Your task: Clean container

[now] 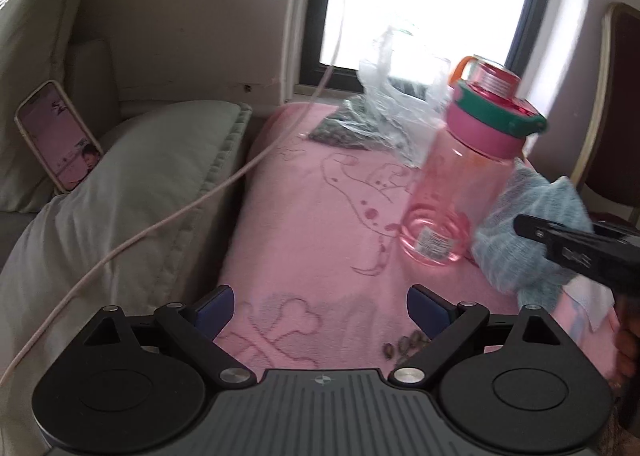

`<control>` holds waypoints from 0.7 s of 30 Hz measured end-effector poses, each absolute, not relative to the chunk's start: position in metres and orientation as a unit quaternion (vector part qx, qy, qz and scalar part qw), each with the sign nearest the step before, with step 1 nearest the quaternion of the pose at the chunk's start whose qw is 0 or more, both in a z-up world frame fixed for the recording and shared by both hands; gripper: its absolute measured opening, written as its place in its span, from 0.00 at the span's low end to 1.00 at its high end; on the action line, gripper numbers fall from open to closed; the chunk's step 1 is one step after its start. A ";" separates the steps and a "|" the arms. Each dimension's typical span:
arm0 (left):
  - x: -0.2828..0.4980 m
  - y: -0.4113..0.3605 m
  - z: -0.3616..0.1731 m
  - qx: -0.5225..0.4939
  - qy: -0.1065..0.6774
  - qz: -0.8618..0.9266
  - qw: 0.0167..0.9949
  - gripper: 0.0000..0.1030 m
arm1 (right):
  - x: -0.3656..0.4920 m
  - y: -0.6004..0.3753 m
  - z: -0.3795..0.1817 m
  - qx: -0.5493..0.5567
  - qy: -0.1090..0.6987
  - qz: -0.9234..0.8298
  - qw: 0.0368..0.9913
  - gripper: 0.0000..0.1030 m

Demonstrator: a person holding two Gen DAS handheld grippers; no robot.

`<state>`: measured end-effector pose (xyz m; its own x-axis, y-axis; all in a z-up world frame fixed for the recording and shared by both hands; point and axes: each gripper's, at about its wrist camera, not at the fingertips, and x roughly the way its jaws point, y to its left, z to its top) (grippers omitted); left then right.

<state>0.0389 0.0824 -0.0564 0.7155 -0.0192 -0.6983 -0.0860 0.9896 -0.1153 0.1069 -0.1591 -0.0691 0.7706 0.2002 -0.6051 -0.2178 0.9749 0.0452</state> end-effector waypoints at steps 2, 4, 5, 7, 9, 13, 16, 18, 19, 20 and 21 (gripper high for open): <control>0.039 0.089 -0.055 -0.075 0.374 0.028 0.924 0.90 | 0.091 -0.143 -0.052 -0.056 0.296 0.148 0.942 0.31; 0.035 0.092 -0.052 -0.077 0.368 0.027 0.926 0.90 | 0.082 -0.128 -0.038 -0.087 0.281 0.147 0.944 0.32; 0.032 0.093 -0.050 -0.075 0.366 0.026 0.927 0.90 | 0.078 -0.123 -0.031 -0.092 0.273 0.144 0.947 0.32; 0.029 0.092 -0.047 -0.062 0.363 0.031 0.929 0.93 | 0.070 -0.126 -0.014 -0.057 0.250 0.132 0.957 0.32; 0.028 0.093 -0.046 -0.050 0.362 0.044 0.930 0.95 | 0.060 -0.134 0.006 -0.004 0.218 0.135 0.967 0.32; 0.027 0.096 -0.046 -0.059 0.364 0.047 0.928 0.95 | 0.034 -0.136 0.044 0.032 0.124 0.166 0.978 0.32; 0.024 0.097 -0.047 -0.062 0.367 0.047 0.927 0.95 | 0.030 -0.120 0.056 0.000 0.083 0.179 0.980 0.32; 0.021 0.098 -0.046 -0.065 0.367 0.046 0.927 0.95 | 0.047 -0.104 0.049 -0.029 0.126 0.180 0.975 0.34; 0.020 0.099 -0.046 -0.066 0.366 0.047 0.927 0.95 | 0.059 -0.099 0.041 -0.030 0.175 0.179 0.968 0.34; 0.019 0.100 -0.046 -0.067 0.365 0.047 0.927 0.95 | 0.071 -0.097 0.030 -0.019 0.222 0.171 0.960 0.34; 0.018 0.101 -0.046 -0.067 0.364 0.049 0.928 0.95 | 0.077 -0.097 0.022 -0.009 0.253 0.164 0.953 0.34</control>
<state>0.0179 0.1013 -0.0455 0.7299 0.0421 -0.6823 -0.1394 0.9863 -0.0883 0.0768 -0.0975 0.0223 0.8181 0.3085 -0.4852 -0.3173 0.9460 0.0664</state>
